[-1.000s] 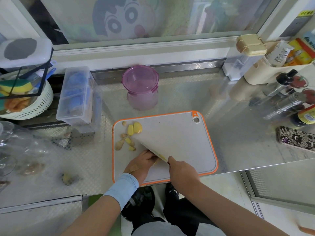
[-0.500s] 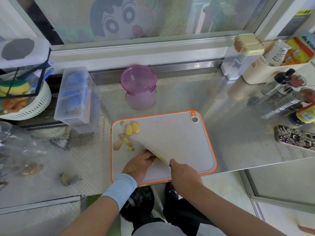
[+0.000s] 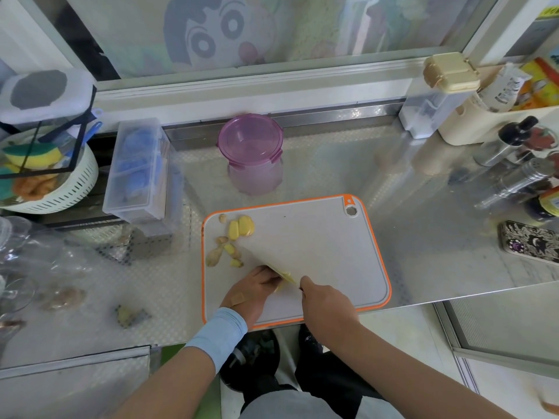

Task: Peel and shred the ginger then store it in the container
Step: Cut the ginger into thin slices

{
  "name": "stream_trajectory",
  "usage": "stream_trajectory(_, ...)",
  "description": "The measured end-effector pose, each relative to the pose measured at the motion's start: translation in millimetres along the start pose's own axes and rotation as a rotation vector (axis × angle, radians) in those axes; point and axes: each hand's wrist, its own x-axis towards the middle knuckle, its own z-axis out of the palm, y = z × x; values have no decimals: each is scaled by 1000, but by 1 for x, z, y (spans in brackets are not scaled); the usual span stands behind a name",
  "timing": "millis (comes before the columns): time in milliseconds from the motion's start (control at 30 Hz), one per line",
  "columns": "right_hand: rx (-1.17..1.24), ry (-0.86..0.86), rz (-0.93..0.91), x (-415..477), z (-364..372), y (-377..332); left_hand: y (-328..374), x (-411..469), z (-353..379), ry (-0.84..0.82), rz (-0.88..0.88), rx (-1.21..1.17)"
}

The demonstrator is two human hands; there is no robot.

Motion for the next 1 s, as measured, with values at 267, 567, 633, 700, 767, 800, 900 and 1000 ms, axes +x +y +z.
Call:
stream_trajectory(267,5,3,8,6,5,0,0,1,6,171,35,53)
stream_trajectory(567,10,0,15,7,2,-3,1,-3,9,120,48,-28)
stream_trajectory(633,11,-12,21,5,4,-2,-4,-4,7,131,46,-24)
stream_trajectory(700,16,-22,32,1,5,0,-4,-3,6,121,27,-27)
stream_trajectory(767,20,-30,46,-4,5,3,-3,-4,5,93,5,-40)
stream_trajectory(800,23,-34,52,-7,6,4,-4,-3,5,89,-7,-32)
stream_trajectory(900,18,-33,46,-9,8,7,-11,0,8,123,89,76)
stream_trajectory(1000,2,-22,24,0,5,2,-12,2,11,162,22,115)
